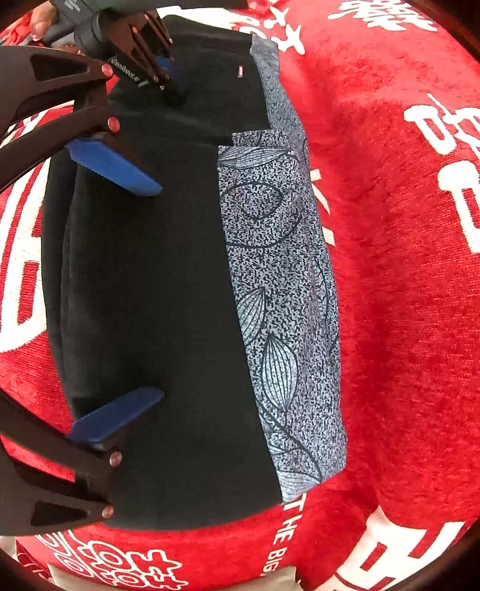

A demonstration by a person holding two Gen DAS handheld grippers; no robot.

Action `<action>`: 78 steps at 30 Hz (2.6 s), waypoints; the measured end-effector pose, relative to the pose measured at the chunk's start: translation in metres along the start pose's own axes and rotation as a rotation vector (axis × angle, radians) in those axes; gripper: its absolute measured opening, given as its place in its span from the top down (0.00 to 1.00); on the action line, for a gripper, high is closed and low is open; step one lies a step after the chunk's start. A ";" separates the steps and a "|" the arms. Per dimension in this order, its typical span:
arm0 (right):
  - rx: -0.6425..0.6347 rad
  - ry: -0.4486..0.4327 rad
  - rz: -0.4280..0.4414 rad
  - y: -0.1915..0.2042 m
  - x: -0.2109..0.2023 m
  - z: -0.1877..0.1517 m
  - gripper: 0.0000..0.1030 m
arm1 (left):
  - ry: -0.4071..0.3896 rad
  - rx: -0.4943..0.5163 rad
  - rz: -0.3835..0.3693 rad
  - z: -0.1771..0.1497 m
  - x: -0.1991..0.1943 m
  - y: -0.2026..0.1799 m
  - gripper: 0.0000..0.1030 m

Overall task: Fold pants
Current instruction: 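Open the left gripper and lift both grippers off the flattened pants, then grasp the pants edge with the left gripper and lift it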

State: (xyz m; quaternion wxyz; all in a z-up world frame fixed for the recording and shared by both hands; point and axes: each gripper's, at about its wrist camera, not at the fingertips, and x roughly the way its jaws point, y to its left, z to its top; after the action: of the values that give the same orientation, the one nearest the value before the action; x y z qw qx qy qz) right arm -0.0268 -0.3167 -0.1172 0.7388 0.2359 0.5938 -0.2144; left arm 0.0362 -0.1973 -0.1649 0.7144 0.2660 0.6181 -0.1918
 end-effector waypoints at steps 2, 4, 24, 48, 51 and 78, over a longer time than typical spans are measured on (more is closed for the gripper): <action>-0.033 0.019 0.000 0.000 0.000 0.001 0.00 | 0.014 -0.013 0.014 0.004 0.000 -0.003 0.88; -0.045 0.030 0.011 0.001 0.000 0.002 0.00 | 0.030 -0.029 0.028 0.009 0.001 -0.007 0.88; -0.020 0.058 0.138 -0.019 -0.010 0.005 0.00 | 0.063 -0.125 -0.044 0.025 -0.016 0.024 0.04; 0.254 0.031 0.340 -0.143 -0.018 0.051 0.00 | 0.054 -0.079 -0.184 0.052 -0.040 -0.086 0.00; 0.238 0.015 0.349 -0.142 -0.016 0.045 0.00 | 0.051 -0.059 -0.187 0.051 -0.037 -0.080 0.00; 0.105 -0.032 0.406 -0.135 -0.058 0.024 0.00 | -0.009 -0.099 -0.119 0.040 -0.093 -0.081 0.00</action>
State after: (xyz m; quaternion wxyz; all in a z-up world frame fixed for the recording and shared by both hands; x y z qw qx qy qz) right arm -0.1003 -0.4368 -0.0685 0.7628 0.3854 0.5104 -0.0954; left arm 0.0035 -0.2904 -0.0810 0.7166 0.1923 0.6386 -0.2043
